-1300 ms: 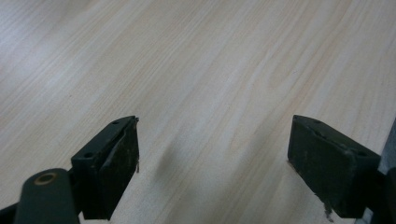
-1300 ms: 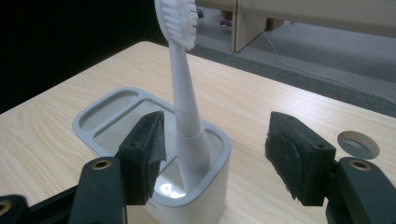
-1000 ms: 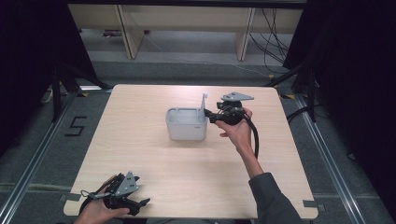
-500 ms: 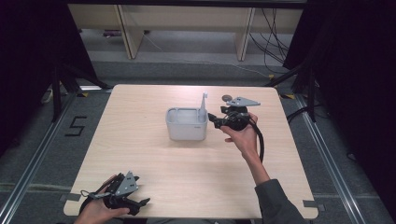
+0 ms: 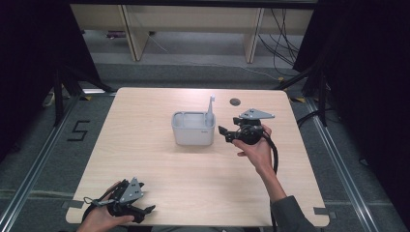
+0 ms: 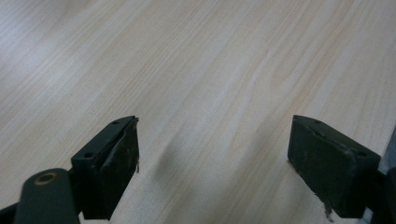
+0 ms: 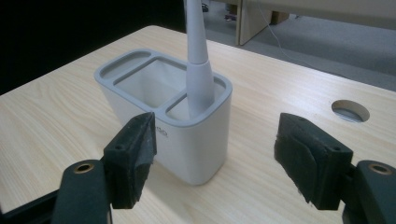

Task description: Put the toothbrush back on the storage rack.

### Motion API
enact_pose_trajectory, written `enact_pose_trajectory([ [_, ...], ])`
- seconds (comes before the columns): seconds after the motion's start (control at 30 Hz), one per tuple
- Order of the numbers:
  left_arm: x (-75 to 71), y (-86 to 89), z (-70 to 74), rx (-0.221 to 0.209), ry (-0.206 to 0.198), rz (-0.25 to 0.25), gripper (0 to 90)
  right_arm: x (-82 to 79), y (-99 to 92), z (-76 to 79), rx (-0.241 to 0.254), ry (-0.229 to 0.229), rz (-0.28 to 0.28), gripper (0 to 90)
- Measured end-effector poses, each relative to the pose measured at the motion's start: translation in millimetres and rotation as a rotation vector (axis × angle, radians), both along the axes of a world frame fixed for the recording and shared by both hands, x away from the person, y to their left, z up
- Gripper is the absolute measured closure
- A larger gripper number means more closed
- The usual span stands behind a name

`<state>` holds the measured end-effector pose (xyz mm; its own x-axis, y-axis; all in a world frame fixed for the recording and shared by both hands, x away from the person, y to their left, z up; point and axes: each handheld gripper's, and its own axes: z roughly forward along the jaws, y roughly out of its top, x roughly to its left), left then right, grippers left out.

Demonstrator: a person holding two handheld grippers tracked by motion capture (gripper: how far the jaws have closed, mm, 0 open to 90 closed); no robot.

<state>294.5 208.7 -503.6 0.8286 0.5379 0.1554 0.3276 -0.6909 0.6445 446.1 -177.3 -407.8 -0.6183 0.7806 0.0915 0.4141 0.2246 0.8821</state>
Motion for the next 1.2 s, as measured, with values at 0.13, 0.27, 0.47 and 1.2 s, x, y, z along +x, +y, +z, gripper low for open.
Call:
enact_pose_trajectory([
  [0.13, -0.1, 0.2, -0.3, -0.007, 0.004, 0.002, 16.3, -4.1, -2.7, -2.1, 0.003, -0.011, 0.003, 29.2],
  [0.27, -0.3, -0.1, -0.5, -0.003, 0.006, 0.003, 16.3, -6.7, -5.0, -4.0, 0.002, -0.039, -0.001, 28.7],
  [0.47, -0.4, 0.5, 0.1, -0.015, 0.004, 0.001, 16.3, -11.5, -7.8, -3.7, 0.026, -0.017, 0.003, 26.2],
  [1.2, -1.4, 1.3, 0.8, -0.019, 0.004, 0.003, 16.3, -37.1, -17.8, -22.6, -0.007, 0.033, 0.005, 22.3],
])
